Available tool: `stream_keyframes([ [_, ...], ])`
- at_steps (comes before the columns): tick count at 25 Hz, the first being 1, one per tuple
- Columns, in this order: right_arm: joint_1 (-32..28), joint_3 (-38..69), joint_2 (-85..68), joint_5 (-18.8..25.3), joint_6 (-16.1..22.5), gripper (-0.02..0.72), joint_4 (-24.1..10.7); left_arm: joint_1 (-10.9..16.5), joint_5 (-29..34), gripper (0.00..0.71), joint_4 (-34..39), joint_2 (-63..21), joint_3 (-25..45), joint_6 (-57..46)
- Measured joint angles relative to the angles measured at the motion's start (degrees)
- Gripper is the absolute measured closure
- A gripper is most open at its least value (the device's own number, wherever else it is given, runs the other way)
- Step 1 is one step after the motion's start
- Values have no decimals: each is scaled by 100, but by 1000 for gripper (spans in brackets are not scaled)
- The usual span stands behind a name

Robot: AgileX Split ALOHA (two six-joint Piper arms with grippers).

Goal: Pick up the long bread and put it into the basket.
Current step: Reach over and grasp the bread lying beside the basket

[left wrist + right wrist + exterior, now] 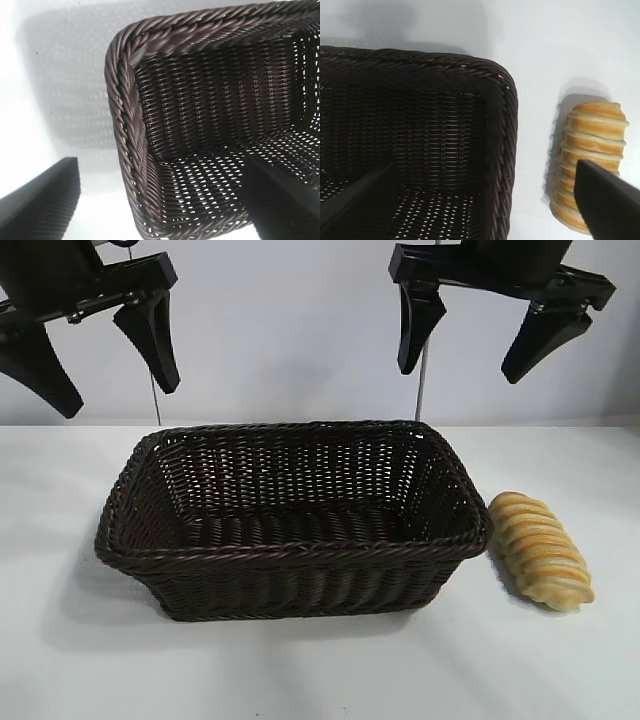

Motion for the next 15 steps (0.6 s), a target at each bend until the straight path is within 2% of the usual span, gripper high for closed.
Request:
stream_keyframes([
  [6,0,0,0,51,0,20,-5,0,-36,79,0,0,0,0],
  [8,0,0,0,232,0,20,-68,0,-49,79,0,0,0,0],
  [13,-5,0,0,776,60,22,-680,0,-137,79,0,0,0,0],
  [15,-78,5,0,894,118,21,-796,0,-187,79,0,0,0,0],
])
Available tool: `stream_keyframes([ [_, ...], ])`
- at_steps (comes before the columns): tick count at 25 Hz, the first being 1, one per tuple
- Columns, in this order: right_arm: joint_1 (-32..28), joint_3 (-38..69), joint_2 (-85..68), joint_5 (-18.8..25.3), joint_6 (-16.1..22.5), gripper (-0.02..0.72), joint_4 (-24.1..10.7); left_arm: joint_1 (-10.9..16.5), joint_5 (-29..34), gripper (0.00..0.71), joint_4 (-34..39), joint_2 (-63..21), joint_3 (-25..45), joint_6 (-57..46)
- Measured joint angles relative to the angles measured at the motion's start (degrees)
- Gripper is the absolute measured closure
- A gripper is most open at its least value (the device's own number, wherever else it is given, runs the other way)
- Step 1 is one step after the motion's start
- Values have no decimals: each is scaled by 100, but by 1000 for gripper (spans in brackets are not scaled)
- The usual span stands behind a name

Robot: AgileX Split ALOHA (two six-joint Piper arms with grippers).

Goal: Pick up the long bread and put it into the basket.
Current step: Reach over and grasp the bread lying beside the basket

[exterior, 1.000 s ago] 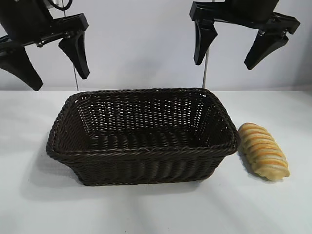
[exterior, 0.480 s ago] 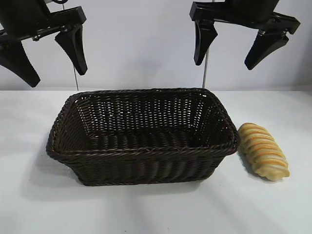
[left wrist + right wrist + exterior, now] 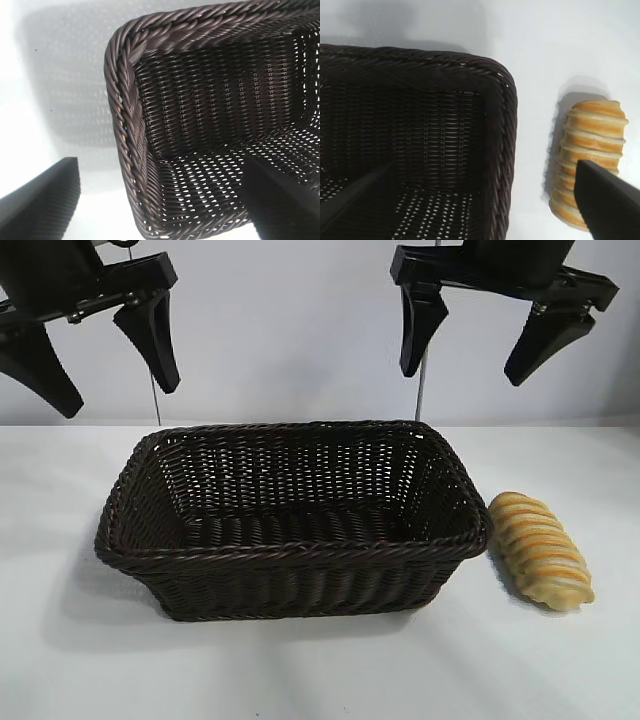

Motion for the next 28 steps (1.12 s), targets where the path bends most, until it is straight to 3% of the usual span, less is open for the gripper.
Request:
stream_keyframes([
  [6,-537,53,0,2,52,21,-107,0,-1,79,0,0,0,0],
  [9,-751,417,0,-211,52,21,-112,0,-6,79,0,0,0,0],
  [13,-826,1301,0,-890,88,21,-55,0,-7,79,0,0,0,0],
  [20,-839,2445,0,-2338,519,21,-40,0,-7,79,0,0,0,0],
  [28,-839,2867,0,-3050,674,21,-124,0,-7,79,0,0,0,0],
])
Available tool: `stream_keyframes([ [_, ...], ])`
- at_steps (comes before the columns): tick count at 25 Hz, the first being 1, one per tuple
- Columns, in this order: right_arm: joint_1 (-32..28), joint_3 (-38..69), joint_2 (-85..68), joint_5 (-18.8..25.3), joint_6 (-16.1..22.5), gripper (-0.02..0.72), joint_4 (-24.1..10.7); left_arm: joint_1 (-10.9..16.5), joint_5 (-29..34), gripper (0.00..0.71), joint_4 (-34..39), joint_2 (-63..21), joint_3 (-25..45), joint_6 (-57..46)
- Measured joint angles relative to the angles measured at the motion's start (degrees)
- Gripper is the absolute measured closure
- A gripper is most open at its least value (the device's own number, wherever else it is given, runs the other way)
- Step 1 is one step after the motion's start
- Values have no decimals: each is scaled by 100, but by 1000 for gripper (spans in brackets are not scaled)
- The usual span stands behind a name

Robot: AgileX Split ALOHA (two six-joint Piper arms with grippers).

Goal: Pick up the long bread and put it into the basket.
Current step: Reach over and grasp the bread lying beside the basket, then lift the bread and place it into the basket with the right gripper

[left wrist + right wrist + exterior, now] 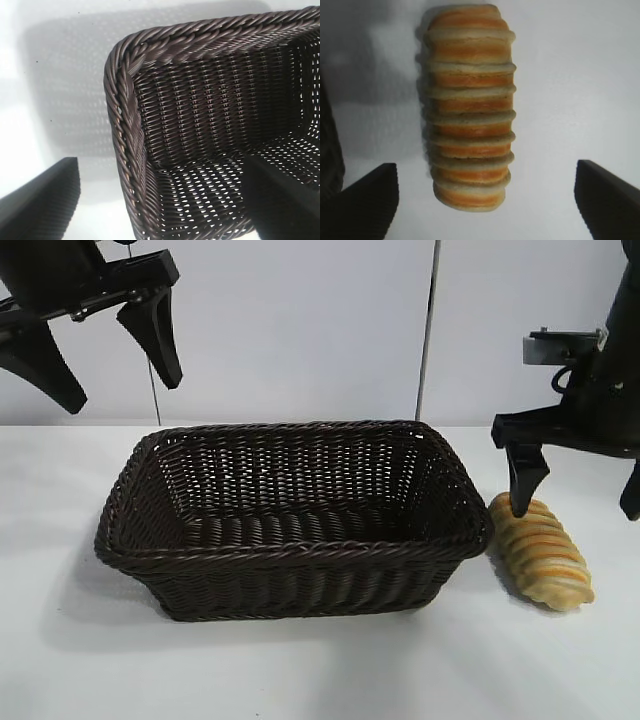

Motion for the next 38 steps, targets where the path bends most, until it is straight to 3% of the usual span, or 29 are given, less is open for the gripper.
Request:
stream_keyframes([
  [10,0,12,475,-290,82,45,-44,0,37,79,0,0,0,0],
  [12,0,12,525,-319,99,136,-44,0,52,79,0,0,0,0],
  [17,0,12,558,-389,376,539,-44,0,85,79,0,0,0,0],
  [19,0,12,569,-389,408,604,-44,0,90,79,0,0,0,0],
  [31,0,12,146,-237,427,619,-44,0,90,79,0,0,0,0],
  [38,0,-578,-591,508,332,619,-44,0,94,79,0,0,0,0],
])
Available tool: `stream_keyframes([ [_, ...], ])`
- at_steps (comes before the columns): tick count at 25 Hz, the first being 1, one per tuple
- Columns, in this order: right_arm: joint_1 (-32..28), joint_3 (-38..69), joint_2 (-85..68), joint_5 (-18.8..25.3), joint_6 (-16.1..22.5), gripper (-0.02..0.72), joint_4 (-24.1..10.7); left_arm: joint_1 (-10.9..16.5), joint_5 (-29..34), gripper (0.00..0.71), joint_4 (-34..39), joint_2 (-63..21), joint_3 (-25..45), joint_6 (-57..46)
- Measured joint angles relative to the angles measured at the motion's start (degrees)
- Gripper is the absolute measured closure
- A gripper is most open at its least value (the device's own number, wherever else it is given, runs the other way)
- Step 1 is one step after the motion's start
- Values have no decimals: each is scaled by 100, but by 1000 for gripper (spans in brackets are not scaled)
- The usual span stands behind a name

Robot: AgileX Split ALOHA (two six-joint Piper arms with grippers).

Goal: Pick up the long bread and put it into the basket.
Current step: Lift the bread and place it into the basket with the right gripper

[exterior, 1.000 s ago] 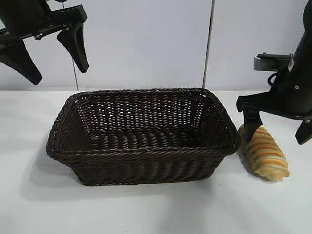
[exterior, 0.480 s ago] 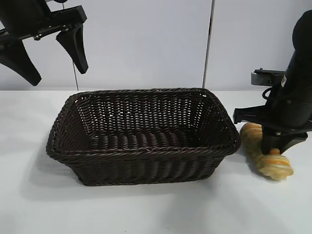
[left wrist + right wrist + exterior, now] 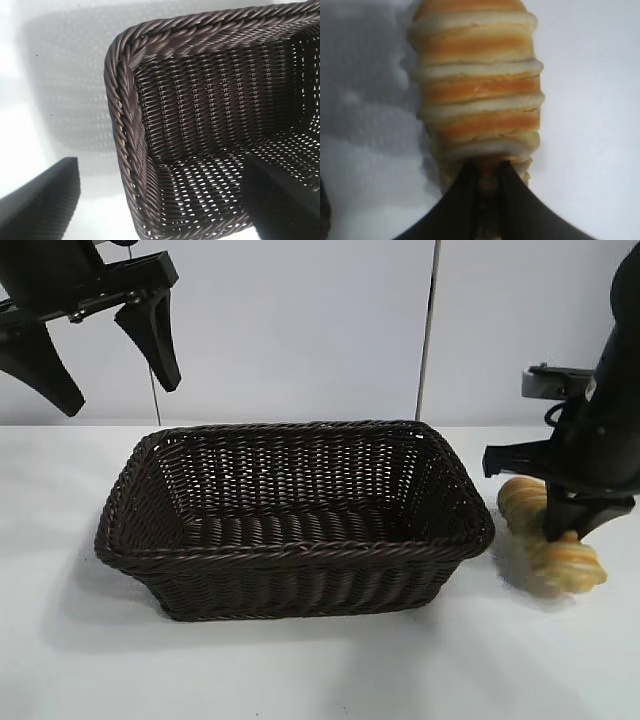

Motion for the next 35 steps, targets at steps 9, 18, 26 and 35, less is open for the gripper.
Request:
stream_keyframes([
  [9,0,-903,-59,696,-2170,621,318,0,0,79,0,0,0,0],
  [18,0,-926,-59,519,-5956,632,2159,0,8,79,0,0,0,0],
  [26,0,-926,-59,464,-7789,638,3724,0,33,79,0,0,0,0],
  [35,664,-926,89,251,-8025,638,3903,0,35,79,0,0,0,0],
])
